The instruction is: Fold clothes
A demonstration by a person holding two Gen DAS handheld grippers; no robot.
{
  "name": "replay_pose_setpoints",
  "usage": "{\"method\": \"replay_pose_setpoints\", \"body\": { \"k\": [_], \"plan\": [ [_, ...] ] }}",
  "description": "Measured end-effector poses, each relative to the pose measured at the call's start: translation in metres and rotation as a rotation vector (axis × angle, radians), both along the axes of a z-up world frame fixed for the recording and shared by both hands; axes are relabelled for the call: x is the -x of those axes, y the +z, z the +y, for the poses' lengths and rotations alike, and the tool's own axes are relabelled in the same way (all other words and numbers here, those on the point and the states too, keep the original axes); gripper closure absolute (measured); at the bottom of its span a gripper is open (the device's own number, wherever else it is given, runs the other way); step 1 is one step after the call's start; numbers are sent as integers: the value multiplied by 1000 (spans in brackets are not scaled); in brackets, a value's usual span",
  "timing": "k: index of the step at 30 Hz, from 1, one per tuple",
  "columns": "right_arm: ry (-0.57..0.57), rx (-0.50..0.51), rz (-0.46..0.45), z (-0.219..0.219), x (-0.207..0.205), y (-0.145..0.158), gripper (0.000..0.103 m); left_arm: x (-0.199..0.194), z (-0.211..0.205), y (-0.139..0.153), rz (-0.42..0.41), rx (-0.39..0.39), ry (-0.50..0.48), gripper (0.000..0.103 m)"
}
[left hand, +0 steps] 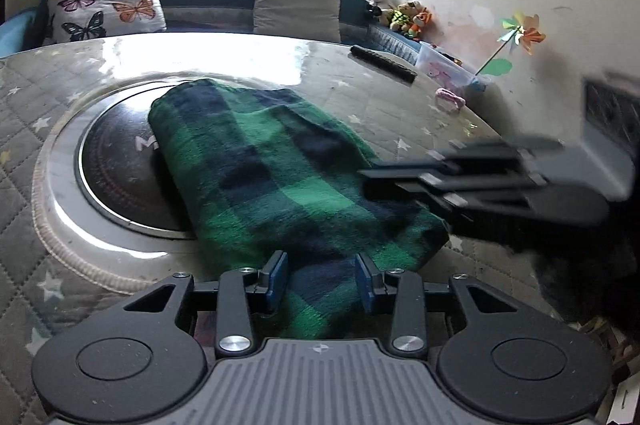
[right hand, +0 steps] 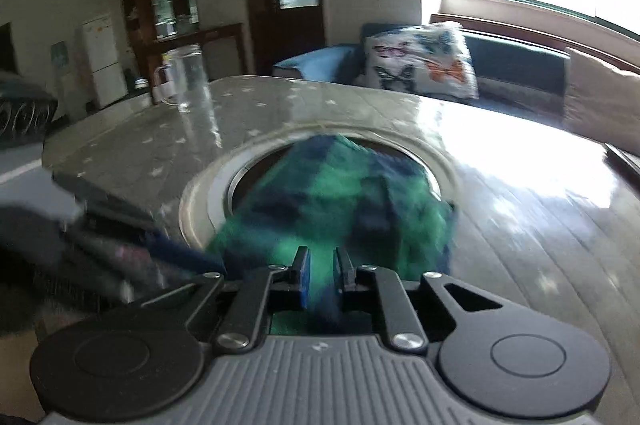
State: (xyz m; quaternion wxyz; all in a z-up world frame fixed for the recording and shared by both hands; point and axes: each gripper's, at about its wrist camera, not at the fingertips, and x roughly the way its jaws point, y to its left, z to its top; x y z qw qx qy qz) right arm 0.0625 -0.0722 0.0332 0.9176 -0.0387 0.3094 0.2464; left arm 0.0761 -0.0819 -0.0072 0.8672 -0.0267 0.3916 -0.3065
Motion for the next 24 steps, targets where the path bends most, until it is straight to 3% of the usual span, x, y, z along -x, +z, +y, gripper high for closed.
{"method": "replay_pose_setpoints", "body": {
  "k": [6,10,12,16,19,21,24],
  "plan": [
    [196,33,34,42,-57,5,89,-3,-5,-4,-3,3,-24,64],
    [294,111,54,68,-87,-8,88,-6,-6,-8,6,10,-43,64],
    [318,133,49,76,-99,-17,79,-7,-8,-10,12,13,-53,64],
    [265,128,51,77,-120,-22,77,-9,-11,-13,21,25,-73,63],
    [201,171,37,77,-135,-29,81,-11,-11,-14,24,32,-79,63],
    [169,140,67,68,-147,-29,92,-12,-11,-14,27,36,-80,63],
    [120,143,40,57,-148,-20,92,-13,-11,-14,31,41,-79,63]
  ]
}}
